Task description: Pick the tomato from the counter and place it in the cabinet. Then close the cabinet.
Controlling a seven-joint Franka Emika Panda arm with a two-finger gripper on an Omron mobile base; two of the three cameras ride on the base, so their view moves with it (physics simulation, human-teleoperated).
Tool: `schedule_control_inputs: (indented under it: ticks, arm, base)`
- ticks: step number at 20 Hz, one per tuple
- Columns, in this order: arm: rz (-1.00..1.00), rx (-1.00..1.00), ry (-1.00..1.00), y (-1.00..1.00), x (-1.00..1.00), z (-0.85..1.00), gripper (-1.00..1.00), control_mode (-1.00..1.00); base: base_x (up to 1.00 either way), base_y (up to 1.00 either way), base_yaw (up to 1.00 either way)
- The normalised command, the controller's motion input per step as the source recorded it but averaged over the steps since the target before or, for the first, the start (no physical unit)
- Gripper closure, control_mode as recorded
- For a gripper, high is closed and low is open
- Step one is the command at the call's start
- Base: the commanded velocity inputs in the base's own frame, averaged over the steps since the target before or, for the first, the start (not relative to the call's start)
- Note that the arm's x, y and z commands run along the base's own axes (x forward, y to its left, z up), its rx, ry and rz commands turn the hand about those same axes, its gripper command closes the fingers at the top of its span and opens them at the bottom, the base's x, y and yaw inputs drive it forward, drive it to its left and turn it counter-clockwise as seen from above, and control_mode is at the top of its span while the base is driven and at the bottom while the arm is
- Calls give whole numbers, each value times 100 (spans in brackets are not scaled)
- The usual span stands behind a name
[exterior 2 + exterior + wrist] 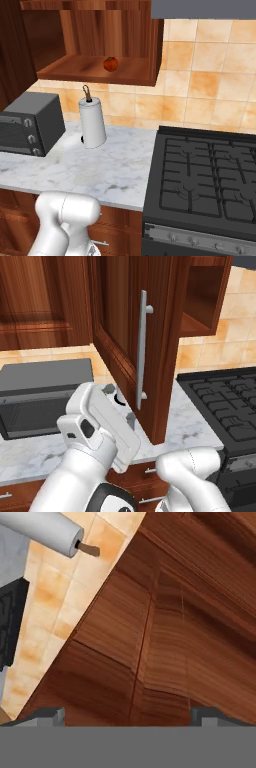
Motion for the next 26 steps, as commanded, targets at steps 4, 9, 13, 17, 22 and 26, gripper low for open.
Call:
schedule_control_inputs:
  ticks: [4,9,13,17,22,26]
  arm:
    - [-11,-8,-1,-79,38,20,-100,-100]
    - [-9,-8,-7,-90,21,49,-100,-100]
    - [0,-6,-1,-80,65,47,-100,-100]
    - [0,-2,0,-97,66,41,-100,-100]
    - [2,0,6,-91,90,28,-100,-100]
    - [10,0,10,-63,96,31,-100,-100]
  base:
    - [0,0,0]
    - [0,0,0]
    - [0,0,0]
    - [0,0,0]
    - [0,0,0]
    - [0,0,0]
